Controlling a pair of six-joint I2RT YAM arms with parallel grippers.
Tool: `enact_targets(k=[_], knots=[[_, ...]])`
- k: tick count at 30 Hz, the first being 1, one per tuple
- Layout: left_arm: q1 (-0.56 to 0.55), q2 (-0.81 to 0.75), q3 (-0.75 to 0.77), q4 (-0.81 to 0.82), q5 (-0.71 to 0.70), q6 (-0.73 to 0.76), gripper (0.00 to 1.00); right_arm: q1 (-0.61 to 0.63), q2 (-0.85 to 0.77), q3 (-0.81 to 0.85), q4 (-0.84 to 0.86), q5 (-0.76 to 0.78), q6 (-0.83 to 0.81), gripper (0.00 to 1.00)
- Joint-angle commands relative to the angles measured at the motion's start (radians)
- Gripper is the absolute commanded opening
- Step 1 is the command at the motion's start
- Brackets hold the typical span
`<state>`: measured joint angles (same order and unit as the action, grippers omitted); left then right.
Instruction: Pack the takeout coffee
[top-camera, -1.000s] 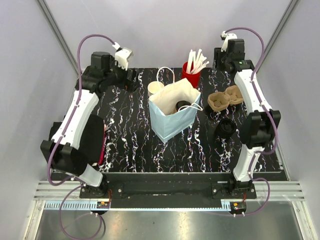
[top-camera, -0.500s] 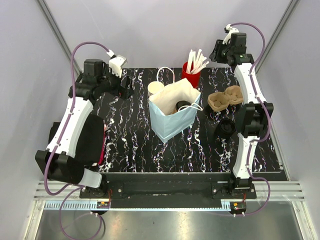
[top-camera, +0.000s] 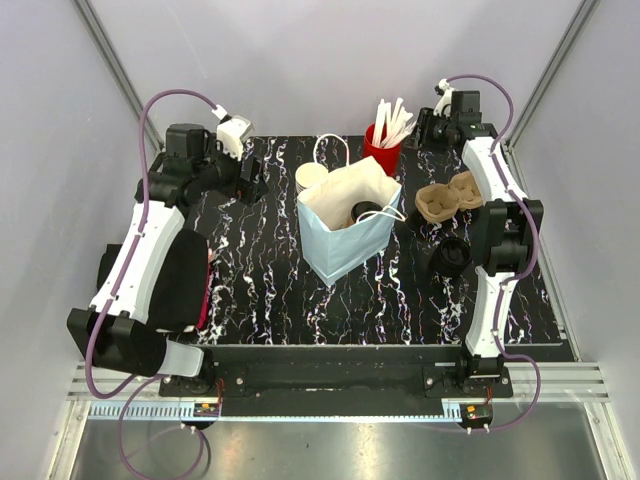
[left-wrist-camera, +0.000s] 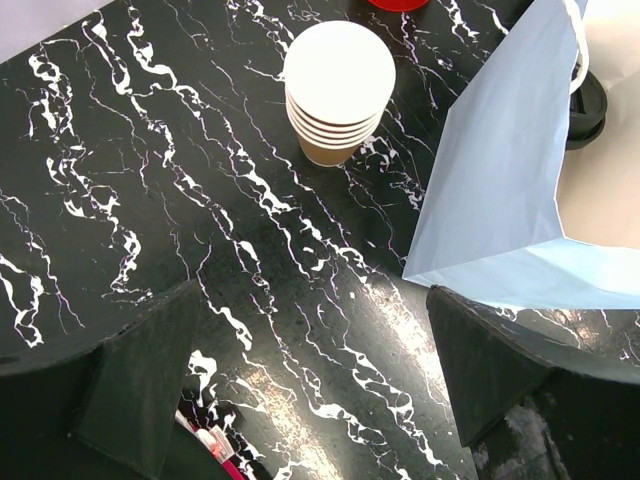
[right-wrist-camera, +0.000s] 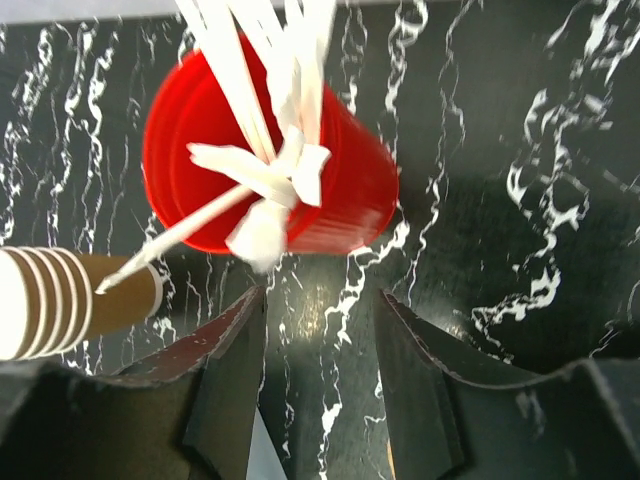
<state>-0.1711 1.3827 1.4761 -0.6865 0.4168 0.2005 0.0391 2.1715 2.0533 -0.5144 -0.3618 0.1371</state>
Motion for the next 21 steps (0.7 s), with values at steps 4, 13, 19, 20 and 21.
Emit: enact_targets(k=[4,13,19,20,21], knots=[[0.002,-0.03,-0.014,0.059,0.036,-0.016,0.99,0.007,-0.085,-0.007,0.086,-0.042,0.016,0.53],[0.002,-0.027,-0.03,0.07,0.037,-0.019,0.99,0.041,-0.093,-0.013,0.145,0.006,0.006,0.49],[0.001,-0.028,-0.034,0.071,0.037,-0.019,0.99,0.062,-0.072,0.011,0.143,0.05,-0.017,0.45],[0.002,-0.03,-0.036,0.071,0.037,-0.019,0.99,0.062,-0.067,0.016,0.143,0.057,-0.016,0.43],[0.002,-0.03,-0.036,0.073,0.037,-0.019,0.99,0.062,-0.065,0.019,0.143,0.061,-0.019,0.42]])
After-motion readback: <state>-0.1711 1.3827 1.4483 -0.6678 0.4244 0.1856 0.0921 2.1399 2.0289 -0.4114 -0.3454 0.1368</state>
